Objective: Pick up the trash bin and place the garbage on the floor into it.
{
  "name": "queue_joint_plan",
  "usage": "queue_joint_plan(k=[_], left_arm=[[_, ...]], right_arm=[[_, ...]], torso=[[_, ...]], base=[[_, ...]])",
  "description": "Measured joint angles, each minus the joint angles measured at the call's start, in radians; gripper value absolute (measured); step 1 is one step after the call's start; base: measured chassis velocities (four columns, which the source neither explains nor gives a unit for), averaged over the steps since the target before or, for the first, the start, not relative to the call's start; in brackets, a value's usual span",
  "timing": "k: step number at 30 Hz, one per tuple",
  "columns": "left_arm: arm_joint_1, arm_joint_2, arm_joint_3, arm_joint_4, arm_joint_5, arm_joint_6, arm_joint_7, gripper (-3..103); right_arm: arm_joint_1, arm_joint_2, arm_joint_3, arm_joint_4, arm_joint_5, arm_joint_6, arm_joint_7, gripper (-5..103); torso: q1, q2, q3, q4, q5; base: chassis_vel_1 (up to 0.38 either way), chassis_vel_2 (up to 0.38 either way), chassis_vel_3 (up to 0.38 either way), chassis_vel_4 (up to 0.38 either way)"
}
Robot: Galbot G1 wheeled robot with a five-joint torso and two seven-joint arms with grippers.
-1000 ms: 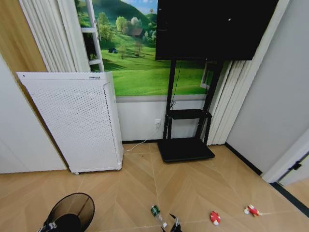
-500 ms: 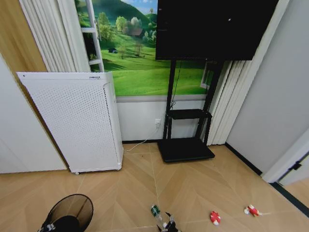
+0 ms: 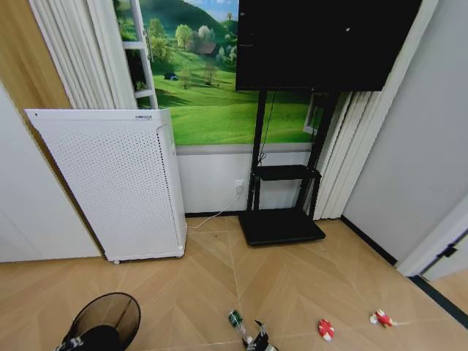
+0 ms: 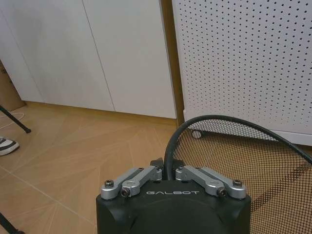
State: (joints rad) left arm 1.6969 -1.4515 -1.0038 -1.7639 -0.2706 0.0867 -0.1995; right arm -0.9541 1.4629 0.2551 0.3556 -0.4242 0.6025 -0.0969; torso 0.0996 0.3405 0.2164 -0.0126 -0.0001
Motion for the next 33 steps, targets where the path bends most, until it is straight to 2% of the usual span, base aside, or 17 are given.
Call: queue_joint_plan(k=[5, 7, 10, 12, 13, 15, 16, 18, 19, 20, 21, 23, 24, 26, 27, 33], left_arm=[[-0.002, 0.005, -0.002, 0.001, -0.004, 0.0, -0.004, 6], [-0.001, 0.01, -0.003, 0.001, -0.008, 0.002, -0.003, 6], [-0.001, 0.011, -0.003, 0.001, -0.008, 0.002, -0.003, 6], [-0.002, 0.01, -0.002, -0.003, -0.008, 0.003, -0.002, 6], [-0.002, 0.01, -0.002, -0.003, -0.008, 0.003, -0.002, 6], [-0.002, 0.007, 0.001, -0.007, -0.008, 0.003, -0.001, 6], [-0.002, 0.007, 0.001, -0.007, -0.008, 0.003, -0.001, 6], [-0.004, 0.005, 0.004, -0.007, -0.008, 0.002, -0.001, 6], [-0.004, 0.005, 0.004, -0.007, -0.008, 0.002, -0.001, 6], [-0.005, 0.005, 0.006, -0.009, -0.008, -0.001, -0.001, 6], [-0.008, 0.005, 0.007, -0.012, -0.011, -0.004, -0.001, 6], [-0.009, 0.005, 0.009, -0.015, -0.013, -0.005, 0.0, 6], [-0.01, 0.004, 0.011, -0.018, -0.016, -0.007, 0.001, 6], [-0.01, 0.005, 0.012, -0.02, -0.017, -0.009, 0.002, 6], [-0.011, 0.005, 0.013, -0.021, -0.019, -0.012, 0.003, 6], [-0.011, 0.007, 0.014, -0.016, -0.021, -0.022, 0.006, 6]], right_arm=[[0.001, 0.006, 0.001, -0.009, 0.001, 0.001, -0.032, 103], [0.004, 0.01, 0.002, -0.013, 0.003, 0.004, -0.051, 94], [0.006, 0.011, 0.002, -0.013, 0.004, 0.007, -0.061, 89], [0.011, 0.01, 0.002, -0.017, 0.004, 0.008, -0.067, 79], [0.011, 0.01, 0.002, -0.017, 0.004, 0.008, -0.067, 79], [0.013, 0.008, 0.002, -0.019, 0.005, 0.008, -0.067, 68], [0.013, 0.008, 0.002, -0.019, 0.005, 0.008, -0.067, 68], [0.013, 0.006, 0.003, -0.019, 0.005, 0.009, -0.068, 57], [0.013, 0.006, 0.003, -0.019, 0.005, 0.009, -0.068, 57], [0.013, 0.004, 0.005, -0.019, 0.005, 0.009, -0.068, 51], [0.01, 0.001, 0.007, -0.016, 0.006, 0.011, -0.069, 41], [0.007, -0.001, 0.008, -0.013, 0.008, 0.013, -0.071, 41], [0.002, -0.005, 0.01, -0.005, 0.014, 0.014, -0.075, 30], [0.0, -0.007, 0.011, -0.003, 0.017, 0.015, -0.077, 30], [-0.001, -0.01, 0.012, -0.002, 0.02, 0.015, -0.08, 25], [-0.012, -0.017, 0.013, 0.013, 0.052, 0.024, -0.103, 25]], torso=[[0.0, 0.0, 0.0, -0.0001, 0.0001], [0.0, 0.0, 0.0, 0.0, 0.0], [0.0, 0.0, 0.0, 0.0, 0.0001], [0.0, 0.0, 0.0, 0.0, 0.0], [0.0, 0.0, 0.0, 0.0, 0.0], [0.0, 0.0, 0.0, 0.0, 0.0], [0.0, 0.0, 0.0, 0.0, 0.0], [0.0, 0.0, 0.0, 0.0, 0.0001], [0.0, 0.0, 0.0, 0.0, 0.0001], [0.0, 0.0, 0.0, 0.0001, 0.0], [0.0, 0.0, 0.0, 0.0, 0.0], [0.0, 0.0, 0.0, 0.0, 0.0001], [0.0, 0.0, 0.0, -0.0001, 0.0001], [0.0, 0.0, 0.0, -0.0001, 0.0], [0.0, 0.0, 0.0, -0.0001, 0.0001], [0.0, 0.0, 0.0, -0.0001, 0.0001]], base=[[0.0, 0.0, 0.0, 0.0], [0.0, 0.0, 0.0, 0.0], [0.0, 0.0, 0.0, 0.0], [0.0, 0.0, 0.0, 0.0], [0.0, 0.0, 0.0, 0.0], [0.0, 0.0, 0.0, 0.0], [0.0, 0.0, 0.0, 0.0], [0.0, 0.0, 0.0, 0.0], [0.0, 0.0, 0.0, 0.0], [0.0, 0.0, 0.0, 0.0], [0.0, 0.0, 0.0, 0.0], [0.0, 0.0, 0.0, 0.0], [0.0, 0.0, 0.0, 0.0], [0.0, 0.0, 0.0, 0.0], [0.0, 0.0, 0.0, 0.0], [0.0, 0.0, 0.0, 0.0]])
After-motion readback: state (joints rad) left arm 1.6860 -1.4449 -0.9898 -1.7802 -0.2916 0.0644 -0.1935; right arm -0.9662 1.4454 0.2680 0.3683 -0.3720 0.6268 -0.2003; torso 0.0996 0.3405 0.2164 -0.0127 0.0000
